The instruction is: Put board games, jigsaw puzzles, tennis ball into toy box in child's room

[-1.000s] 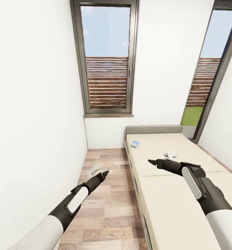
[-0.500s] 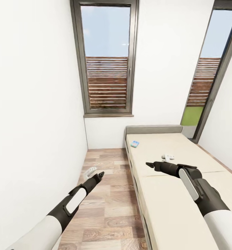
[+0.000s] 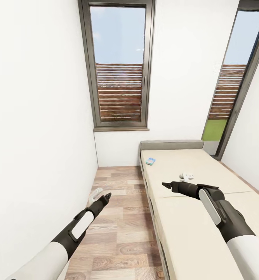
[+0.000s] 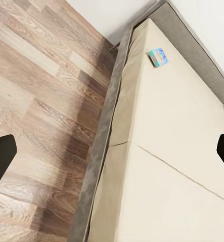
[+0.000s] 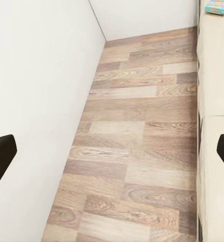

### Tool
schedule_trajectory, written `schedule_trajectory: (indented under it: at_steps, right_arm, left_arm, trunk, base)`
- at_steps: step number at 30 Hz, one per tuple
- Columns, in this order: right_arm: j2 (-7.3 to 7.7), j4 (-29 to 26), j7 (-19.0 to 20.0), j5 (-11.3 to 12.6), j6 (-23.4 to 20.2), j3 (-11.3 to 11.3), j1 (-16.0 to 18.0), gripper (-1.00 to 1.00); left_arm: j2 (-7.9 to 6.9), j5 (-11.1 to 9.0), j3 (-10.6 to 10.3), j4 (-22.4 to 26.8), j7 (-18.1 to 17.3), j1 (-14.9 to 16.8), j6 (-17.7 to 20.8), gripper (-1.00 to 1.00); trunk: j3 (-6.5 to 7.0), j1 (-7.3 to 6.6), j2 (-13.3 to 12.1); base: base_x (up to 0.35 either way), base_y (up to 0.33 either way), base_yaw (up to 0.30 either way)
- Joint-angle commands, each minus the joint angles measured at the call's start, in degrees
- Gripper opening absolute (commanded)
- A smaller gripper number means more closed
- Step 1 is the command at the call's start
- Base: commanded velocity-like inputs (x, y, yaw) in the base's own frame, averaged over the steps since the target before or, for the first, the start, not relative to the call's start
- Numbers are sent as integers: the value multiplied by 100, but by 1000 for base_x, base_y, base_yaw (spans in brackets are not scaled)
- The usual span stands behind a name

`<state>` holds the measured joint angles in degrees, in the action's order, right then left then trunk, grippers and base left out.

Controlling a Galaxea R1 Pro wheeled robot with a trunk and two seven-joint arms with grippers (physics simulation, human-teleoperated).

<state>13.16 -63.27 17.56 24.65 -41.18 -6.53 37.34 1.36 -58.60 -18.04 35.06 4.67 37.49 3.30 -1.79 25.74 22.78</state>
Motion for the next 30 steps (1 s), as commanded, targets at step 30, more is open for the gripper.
schedule_trajectory:
  at_steps: [30]
  right_arm:
    - [0, 13, 16, 4, -22, -32, 10, 100]
  left_arm:
    - [-6, -54, 544, -43, 60, -37, -8, 100]
  trunk:
    - [-5, 4, 14]
  base:
    - [0, 0, 40]
